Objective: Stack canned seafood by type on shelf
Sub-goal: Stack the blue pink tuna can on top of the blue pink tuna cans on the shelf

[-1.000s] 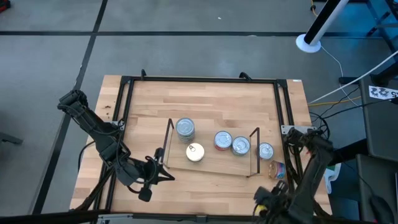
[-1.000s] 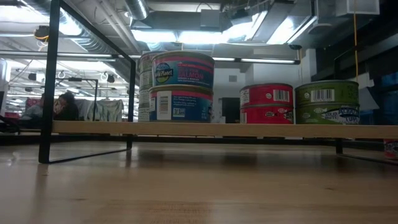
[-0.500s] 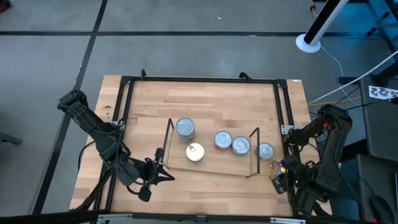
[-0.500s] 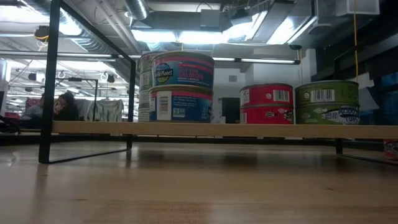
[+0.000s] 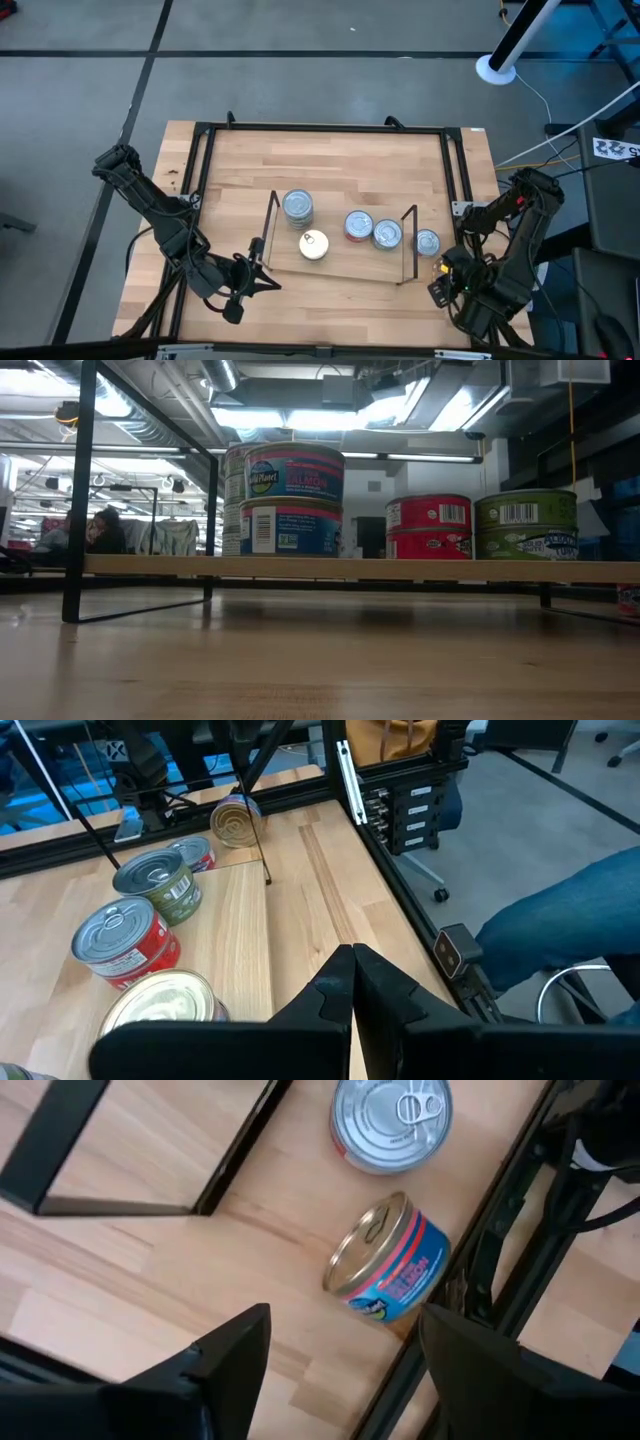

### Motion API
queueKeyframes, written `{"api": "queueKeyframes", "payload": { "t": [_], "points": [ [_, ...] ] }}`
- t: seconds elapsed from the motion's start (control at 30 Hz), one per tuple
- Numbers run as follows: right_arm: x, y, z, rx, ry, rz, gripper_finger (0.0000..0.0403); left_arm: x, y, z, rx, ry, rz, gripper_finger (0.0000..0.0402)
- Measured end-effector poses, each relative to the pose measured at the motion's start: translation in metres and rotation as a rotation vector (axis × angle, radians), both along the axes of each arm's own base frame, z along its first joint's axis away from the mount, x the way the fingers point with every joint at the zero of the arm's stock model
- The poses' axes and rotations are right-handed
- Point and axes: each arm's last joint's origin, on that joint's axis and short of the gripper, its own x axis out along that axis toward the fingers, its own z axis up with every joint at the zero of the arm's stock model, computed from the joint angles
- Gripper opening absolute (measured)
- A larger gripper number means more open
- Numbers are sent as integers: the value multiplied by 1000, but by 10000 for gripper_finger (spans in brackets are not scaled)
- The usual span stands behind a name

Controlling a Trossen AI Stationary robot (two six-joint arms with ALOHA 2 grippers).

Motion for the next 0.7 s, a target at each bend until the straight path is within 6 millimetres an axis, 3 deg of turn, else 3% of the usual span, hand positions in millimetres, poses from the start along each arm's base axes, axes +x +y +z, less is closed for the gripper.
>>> {"api": "queueKeyframes", "payload": {
  "t": [0.23, 0.7],
  "points": [
    [-5, -4, -17, -38, 66, -129, 262, 0, 0, 0, -4, 1, 2, 3],
    [-4, -12, -67, -44, 126, -214, 262, 0, 0, 0, -18, 3, 9, 4]
  ]
}}
